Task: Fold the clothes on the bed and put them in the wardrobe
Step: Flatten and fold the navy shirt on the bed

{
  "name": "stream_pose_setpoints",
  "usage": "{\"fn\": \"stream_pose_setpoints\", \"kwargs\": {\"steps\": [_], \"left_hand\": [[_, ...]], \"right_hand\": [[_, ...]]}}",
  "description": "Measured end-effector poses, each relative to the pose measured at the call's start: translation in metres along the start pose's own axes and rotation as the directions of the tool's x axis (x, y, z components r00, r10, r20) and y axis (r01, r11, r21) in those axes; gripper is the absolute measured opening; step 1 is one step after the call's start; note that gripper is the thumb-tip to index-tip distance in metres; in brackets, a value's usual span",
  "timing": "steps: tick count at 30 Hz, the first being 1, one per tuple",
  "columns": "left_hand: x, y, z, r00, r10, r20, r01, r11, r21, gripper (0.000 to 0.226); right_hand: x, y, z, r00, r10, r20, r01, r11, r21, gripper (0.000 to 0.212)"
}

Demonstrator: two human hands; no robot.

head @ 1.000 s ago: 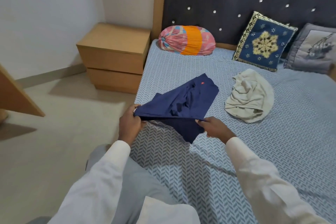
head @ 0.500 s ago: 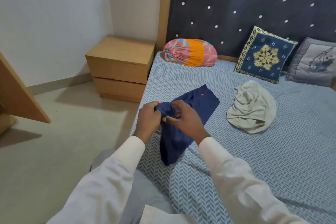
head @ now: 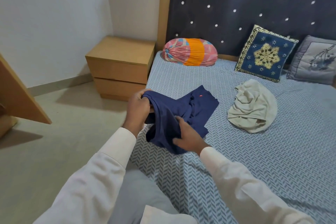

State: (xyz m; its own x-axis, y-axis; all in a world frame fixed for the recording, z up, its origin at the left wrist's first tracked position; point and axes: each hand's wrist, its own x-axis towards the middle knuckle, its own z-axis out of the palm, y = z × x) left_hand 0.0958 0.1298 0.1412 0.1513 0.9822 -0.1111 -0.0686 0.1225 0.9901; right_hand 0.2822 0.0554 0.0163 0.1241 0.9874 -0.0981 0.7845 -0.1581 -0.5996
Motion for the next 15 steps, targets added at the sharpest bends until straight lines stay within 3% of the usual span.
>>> {"fn": "stream_pose_setpoints", "kwargs": {"steps": [3,5,6,8,10,11,13,15], "left_hand": [[0.0,-0.002,0.005,0.994,-0.112,-0.015,0.107,0.979,-0.174,0.034],[-0.003,-0.006,0.015,0.988,-0.156,0.007,0.153,0.958,-0.241,0.03],[-0.007,-0.008,0.021,0.986,-0.165,0.022,0.165,0.948,-0.271,0.029],[-0.015,-0.012,0.027,0.986,-0.164,0.017,0.161,0.935,-0.316,0.028],[-0.013,-0.01,0.013,0.983,-0.17,-0.074,0.129,0.913,-0.388,0.035],[-0.004,-0.008,-0.003,0.975,-0.175,-0.134,0.104,0.902,-0.42,0.038],[0.02,0.003,-0.041,0.954,-0.218,-0.203,0.104,0.883,-0.457,0.03],[0.042,0.019,-0.065,0.955,-0.26,-0.145,0.16,0.858,-0.488,0.015]], "right_hand": [[-0.013,-0.014,0.026,0.996,-0.085,0.011,0.086,0.996,-0.012,0.122],[-0.016,-0.032,0.049,0.996,-0.033,-0.078,0.024,0.994,-0.109,0.125],[-0.014,-0.041,0.058,0.989,0.026,-0.147,-0.041,0.994,-0.103,0.116],[-0.001,-0.05,0.067,0.951,0.145,-0.275,-0.149,0.989,0.007,0.075],[0.01,-0.056,0.061,0.951,0.188,-0.246,-0.17,0.981,0.093,0.02],[0.014,-0.062,0.055,0.976,0.161,-0.146,-0.134,0.975,0.175,0.006],[0.014,-0.084,0.037,0.995,0.049,0.082,-0.081,0.895,0.439,0.011],[0.015,-0.099,0.019,0.98,-0.018,0.2,-0.131,0.698,0.704,0.021]]}}
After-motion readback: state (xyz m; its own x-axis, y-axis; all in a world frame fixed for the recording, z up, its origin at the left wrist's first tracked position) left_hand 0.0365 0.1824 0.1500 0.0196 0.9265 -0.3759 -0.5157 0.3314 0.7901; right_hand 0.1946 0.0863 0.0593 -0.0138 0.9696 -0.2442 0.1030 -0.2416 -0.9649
